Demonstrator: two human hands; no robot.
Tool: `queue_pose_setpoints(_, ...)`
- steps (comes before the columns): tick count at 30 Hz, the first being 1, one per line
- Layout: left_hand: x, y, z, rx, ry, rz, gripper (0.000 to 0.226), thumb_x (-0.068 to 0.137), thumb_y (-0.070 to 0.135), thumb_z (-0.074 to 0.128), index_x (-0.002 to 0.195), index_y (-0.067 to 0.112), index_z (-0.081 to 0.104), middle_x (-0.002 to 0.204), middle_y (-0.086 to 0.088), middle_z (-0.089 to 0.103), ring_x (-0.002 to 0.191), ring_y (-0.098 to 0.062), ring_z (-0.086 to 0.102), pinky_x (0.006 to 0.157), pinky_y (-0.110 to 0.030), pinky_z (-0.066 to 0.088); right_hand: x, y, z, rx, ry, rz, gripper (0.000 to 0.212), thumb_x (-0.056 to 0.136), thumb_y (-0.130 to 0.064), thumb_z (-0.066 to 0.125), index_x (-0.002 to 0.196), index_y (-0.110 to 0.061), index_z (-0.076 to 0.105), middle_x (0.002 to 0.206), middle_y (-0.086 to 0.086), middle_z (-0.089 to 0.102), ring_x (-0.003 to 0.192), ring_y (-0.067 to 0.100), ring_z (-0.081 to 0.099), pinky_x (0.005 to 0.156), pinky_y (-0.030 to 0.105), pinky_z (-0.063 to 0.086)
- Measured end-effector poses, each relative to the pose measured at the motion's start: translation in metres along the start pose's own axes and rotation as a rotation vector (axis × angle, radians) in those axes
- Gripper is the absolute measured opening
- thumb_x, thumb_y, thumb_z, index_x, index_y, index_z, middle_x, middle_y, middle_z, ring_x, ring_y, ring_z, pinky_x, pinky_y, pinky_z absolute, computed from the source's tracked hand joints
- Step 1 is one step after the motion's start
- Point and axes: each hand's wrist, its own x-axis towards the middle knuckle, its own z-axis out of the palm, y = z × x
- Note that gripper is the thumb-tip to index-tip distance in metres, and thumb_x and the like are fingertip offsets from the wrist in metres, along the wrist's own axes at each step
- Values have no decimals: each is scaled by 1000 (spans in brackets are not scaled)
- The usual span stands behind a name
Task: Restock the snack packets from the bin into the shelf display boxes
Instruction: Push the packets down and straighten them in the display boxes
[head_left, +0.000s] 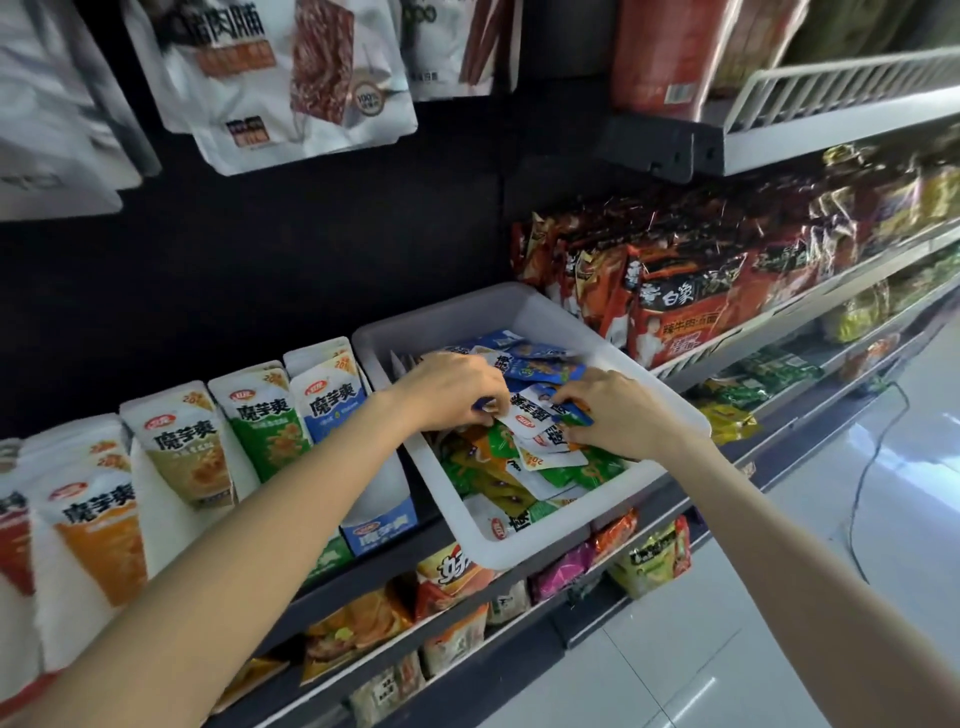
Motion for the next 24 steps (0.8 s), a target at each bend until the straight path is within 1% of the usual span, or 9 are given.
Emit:
queue_pose_setpoints(4,1,-1,0,-69,205,-36,14,94,25,56,102,22,67,103,7,68,99,-16,61,74,-28,43,-2,1,2,22,26,-4,42,89,-35,61,129,-28,52,132,2,48,112,23,51,87,33,41)
queue_pose_setpoints(7,-4,9,-6,-298,357,-155,14,98,28,49,104,20,58,96,4,69,86,-17,64,72,-35,49,-7,2,-4,87,98,-15,45,90,-39,59,132,-27,50,129,0,50,114,21,51,88,29,40)
queue_pose_setpoints(9,-11,14,-14,-502,595,-262,11,98,26,50,100,18,58,85,7,67,74,-12,64,66,-38,52,-13,-2,-10,325,283,-63,43,89,-38,61,130,-27,51,126,-4,53,115,13,52,94,26,43)
queue_pose_setpoints(12,-24,20,-28,-757,854,-455,6,95,21,56,96,17,60,84,10,66,75,-3,67,58,-29,57,-28,-27,-13,679,646,-141,31,90,-21,64,119,-27,57,117,-7,59,106,-11,51,88,6,39)
queue_pose_setpoints(15,-36,25,-35,-914,865,-617,4,94,16,57,96,14,59,84,4,68,73,-2,68,56,-26,58,-34,-57,-3,625,846,-154,23,89,-26,65,111,-22,61,114,-4,60,106,-2,52,89,10,38)
queue_pose_setpoints(17,-42,28,-37,-1064,830,-684,5,94,14,57,97,10,59,88,-4,69,71,-5,69,59,-25,58,-30,-77,8,448,842,-169,38,84,-40,65,116,-19,61,122,-1,57,113,15,52,93,25,41)
queue_pose_setpoints(19,-48,31,-42,-1281,823,-704,4,94,11,56,94,10,59,85,-5,68,67,-4,68,58,-19,55,-22,-93,18,283,790,-117,57,77,-47,69,125,-20,55,130,2,52,117,21,48,93,31,40)
queue_pose_setpoints(21,-55,36,-50,-1474,858,-689,8,94,7,55,89,11,60,80,-2,67,63,-3,67,56,-15,52,-15,-106,19,296,817,-61,53,78,-37,72,124,-18,53,126,2,55,106,19,56,81,28,46)
queue_pose_setpoints(24,-70,43,-60,-1637,916,-619,10,94,4,53,87,9,60,81,-1,69,67,-6,69,59,-14,52,-8,-113,10,434,949,-65,25,90,-17,61,114,-12,55,97,0,68,73,16,66,59,31,53)
